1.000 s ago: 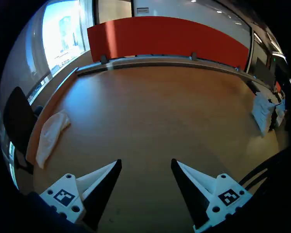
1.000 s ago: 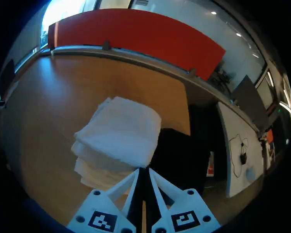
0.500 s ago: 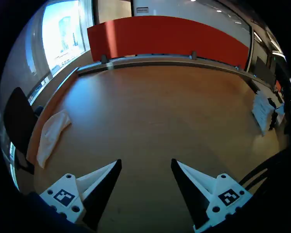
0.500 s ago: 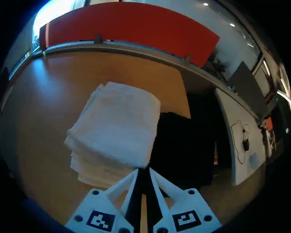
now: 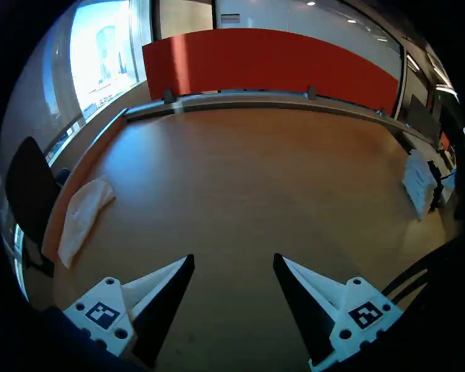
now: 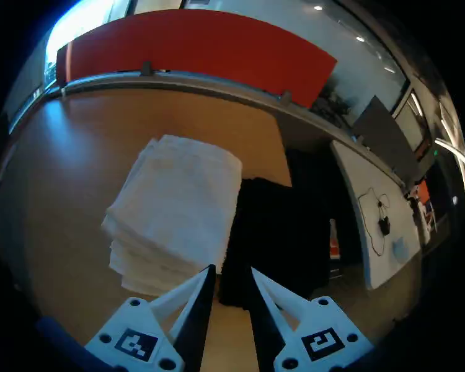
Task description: Fold towel
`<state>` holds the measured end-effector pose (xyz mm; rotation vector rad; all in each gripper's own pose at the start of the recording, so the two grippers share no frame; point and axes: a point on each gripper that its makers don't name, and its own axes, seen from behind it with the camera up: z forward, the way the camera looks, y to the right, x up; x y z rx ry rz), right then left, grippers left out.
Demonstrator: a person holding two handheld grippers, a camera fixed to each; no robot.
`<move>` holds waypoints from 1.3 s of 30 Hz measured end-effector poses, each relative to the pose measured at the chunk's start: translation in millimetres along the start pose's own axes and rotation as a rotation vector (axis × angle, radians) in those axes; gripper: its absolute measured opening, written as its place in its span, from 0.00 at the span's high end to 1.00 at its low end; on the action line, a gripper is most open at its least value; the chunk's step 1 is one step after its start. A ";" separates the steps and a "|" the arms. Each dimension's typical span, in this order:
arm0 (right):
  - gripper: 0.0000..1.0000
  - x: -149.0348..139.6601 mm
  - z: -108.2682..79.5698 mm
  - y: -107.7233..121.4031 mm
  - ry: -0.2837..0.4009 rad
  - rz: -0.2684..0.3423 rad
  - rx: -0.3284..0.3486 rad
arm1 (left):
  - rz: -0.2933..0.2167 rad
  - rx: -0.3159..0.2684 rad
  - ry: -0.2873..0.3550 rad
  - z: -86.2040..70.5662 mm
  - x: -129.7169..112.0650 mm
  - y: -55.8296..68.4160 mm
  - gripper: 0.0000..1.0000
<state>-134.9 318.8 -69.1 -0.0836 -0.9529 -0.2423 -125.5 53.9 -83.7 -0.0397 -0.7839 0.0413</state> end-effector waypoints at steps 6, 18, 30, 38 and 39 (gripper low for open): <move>0.42 4.0 -8.1 -7.2 0.034 0.041 0.013 | -0.004 -0.001 0.007 -2.2 0.5 -1.7 0.06; 0.00 24.0 -20.0 -30.0 0.102 0.059 0.040 | -0.003 -0.007 0.024 -7.6 2.8 -5.1 0.06; 0.00 54.5 -33.9 -73.4 0.195 0.067 0.097 | -0.011 -0.001 0.044 -11.6 6.5 -12.2 0.06; 0.00 102.9 -61.0 -99.4 0.374 0.143 0.128 | -0.011 0.003 0.067 -11.3 14.2 -14.4 0.06; 0.00 109.6 -65.1 -101.5 0.401 0.157 0.128 | -0.011 0.002 0.070 -11.0 15.4 -14.2 0.06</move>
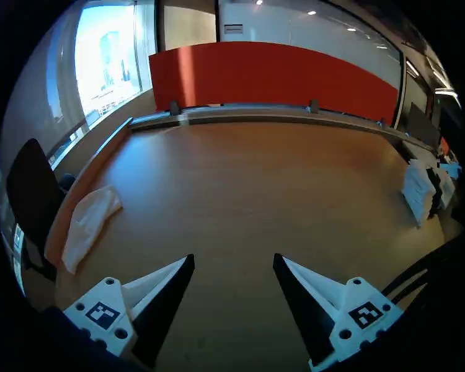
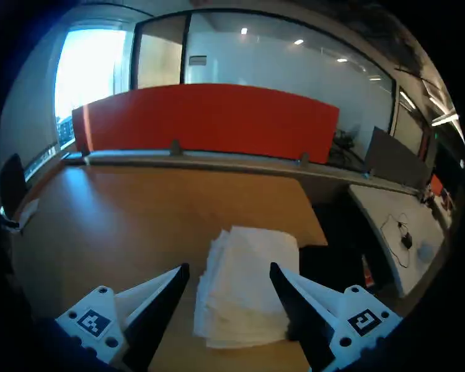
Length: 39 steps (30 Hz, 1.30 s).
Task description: Fold towel
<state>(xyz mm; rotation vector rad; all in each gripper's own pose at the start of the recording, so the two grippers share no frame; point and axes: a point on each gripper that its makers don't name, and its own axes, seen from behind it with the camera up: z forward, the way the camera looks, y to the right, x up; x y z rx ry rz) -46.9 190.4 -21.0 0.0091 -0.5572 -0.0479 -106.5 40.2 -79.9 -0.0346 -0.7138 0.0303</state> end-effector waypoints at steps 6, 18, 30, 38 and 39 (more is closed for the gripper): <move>0.00 33.5 -7.8 -11.3 0.150 0.041 -0.019 | 0.006 -0.014 0.032 2.9 11.4 2.6 0.06; 0.00 67.8 -22.2 -30.9 0.319 0.085 -0.018 | 0.006 -0.018 0.140 6.7 46.1 3.2 0.06; 0.00 90.4 -32.5 -51.7 0.394 0.129 -0.041 | -0.012 -0.024 0.360 -4.0 110.5 1.6 0.06; 0.00 98.1 -37.2 -79.1 0.427 0.149 -0.008 | -0.041 -0.007 0.463 -15.4 141.2 -9.2 0.06; 0.01 98.7 -37.4 -83.2 0.430 0.152 -0.002 | -0.042 -0.006 0.474 -17.2 144.6 -10.3 0.06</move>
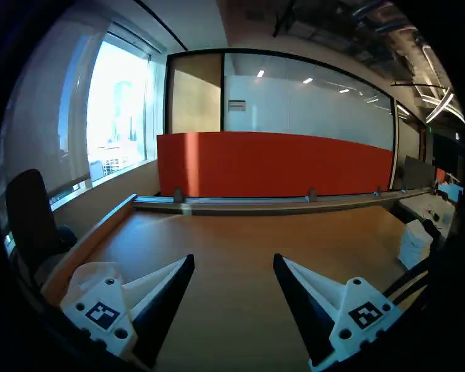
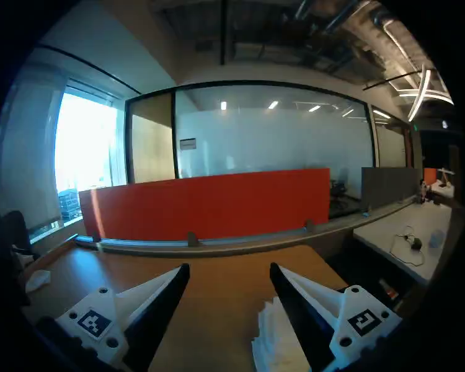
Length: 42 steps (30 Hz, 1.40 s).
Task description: Fold towel
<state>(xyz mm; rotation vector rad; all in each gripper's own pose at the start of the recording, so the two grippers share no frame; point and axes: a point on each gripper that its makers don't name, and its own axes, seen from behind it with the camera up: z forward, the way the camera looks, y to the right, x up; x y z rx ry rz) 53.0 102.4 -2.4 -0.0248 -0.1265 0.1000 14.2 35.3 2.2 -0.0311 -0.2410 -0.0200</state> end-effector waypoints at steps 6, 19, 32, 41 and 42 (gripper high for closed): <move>0.01 4.0 1.3 -24.6 0.020 -0.005 0.028 | 0.004 0.005 0.056 -0.3 19.5 -4.8 0.06; 0.01 11.3 10.5 -84.9 0.050 -0.054 0.075 | -0.011 0.006 0.121 1.9 43.4 -12.0 0.06; 0.01 21.5 17.2 -100.5 0.053 -0.071 0.057 | -0.043 0.006 0.161 5.0 51.8 -17.3 0.06; 0.01 23.3 19.9 -107.6 0.044 -0.080 0.037 | -0.062 0.013 0.203 6.3 50.5 -23.5 0.06; 0.01 21.8 20.4 -107.6 0.042 -0.084 0.031 | -0.062 0.015 0.205 7.1 46.9 -24.2 0.06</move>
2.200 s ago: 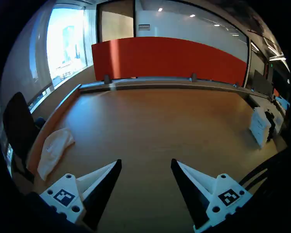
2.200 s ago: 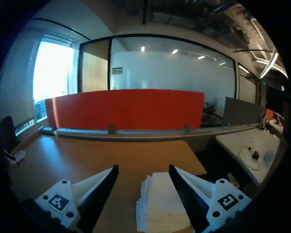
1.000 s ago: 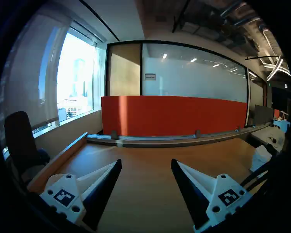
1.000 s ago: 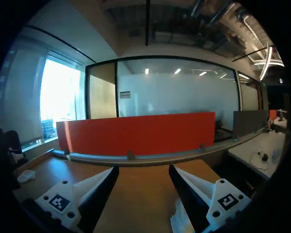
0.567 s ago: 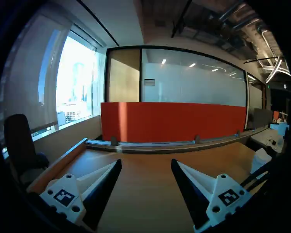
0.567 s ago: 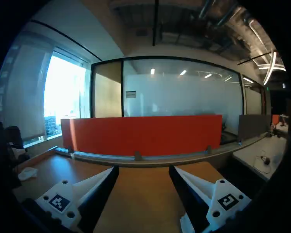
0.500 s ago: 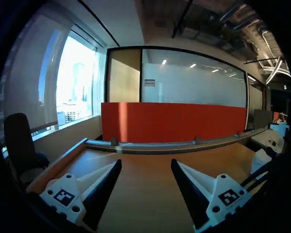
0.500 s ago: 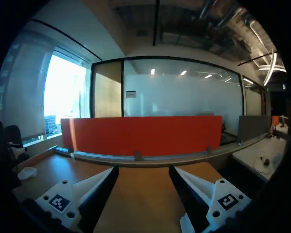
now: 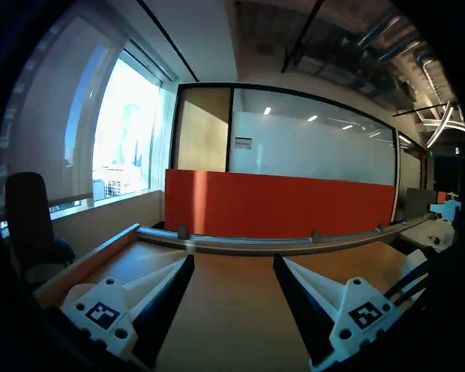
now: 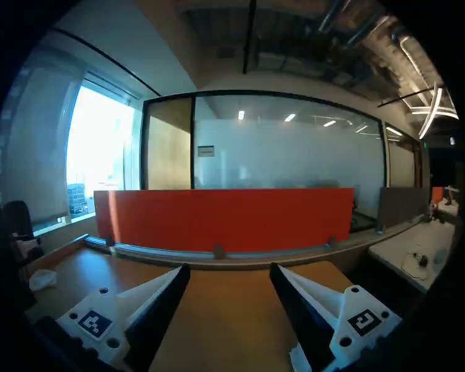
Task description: Fold towel
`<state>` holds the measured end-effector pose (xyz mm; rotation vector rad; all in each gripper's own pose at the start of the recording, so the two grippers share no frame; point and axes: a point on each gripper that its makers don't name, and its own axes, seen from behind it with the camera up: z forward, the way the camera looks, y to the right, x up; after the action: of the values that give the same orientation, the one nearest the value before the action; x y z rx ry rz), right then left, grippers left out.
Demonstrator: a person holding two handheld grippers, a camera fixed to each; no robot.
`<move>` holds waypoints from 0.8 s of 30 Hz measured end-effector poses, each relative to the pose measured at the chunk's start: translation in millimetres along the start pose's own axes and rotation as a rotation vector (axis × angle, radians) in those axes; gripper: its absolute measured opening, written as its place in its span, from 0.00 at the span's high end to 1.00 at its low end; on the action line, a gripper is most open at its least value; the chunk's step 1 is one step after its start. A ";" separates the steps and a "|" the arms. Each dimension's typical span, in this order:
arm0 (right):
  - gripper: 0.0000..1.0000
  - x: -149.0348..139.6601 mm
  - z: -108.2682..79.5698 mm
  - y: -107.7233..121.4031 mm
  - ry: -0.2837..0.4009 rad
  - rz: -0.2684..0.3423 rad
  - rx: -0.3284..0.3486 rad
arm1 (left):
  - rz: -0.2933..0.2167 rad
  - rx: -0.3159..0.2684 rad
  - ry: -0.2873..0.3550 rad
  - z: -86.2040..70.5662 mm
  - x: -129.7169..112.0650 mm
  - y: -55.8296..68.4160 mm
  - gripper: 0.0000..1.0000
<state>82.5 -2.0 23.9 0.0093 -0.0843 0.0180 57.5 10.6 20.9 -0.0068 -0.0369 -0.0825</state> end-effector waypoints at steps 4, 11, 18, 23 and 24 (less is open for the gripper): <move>0.01 -8.8 1.5 -0.1 -0.011 -0.006 -0.020 | 0.005 0.007 0.004 -0.5 -20.5 -3.2 0.06; 0.01 -24.2 2.6 -5.3 -0.014 -0.009 -0.022 | 0.027 -0.021 0.018 -0.1 -57.2 -2.3 0.06; 0.01 -36.3 6.4 -10.8 -0.004 -0.010 -0.018 | 0.077 -0.016 0.051 -2.9 -82.2 -8.3 0.06; 0.01 -51.6 10.7 -20.7 -0.017 -0.032 -0.001 | 0.107 -0.003 0.058 -4.4 -101.3 -13.5 0.06; 0.01 -55.1 11.7 -23.3 -0.021 -0.040 0.003 | 0.112 -0.001 0.061 -4.6 -105.3 -14.3 0.06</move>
<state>27.0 -26.3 30.7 0.0138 -0.1050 -0.0224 -48.4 4.9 12.5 -0.0074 0.0243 0.0296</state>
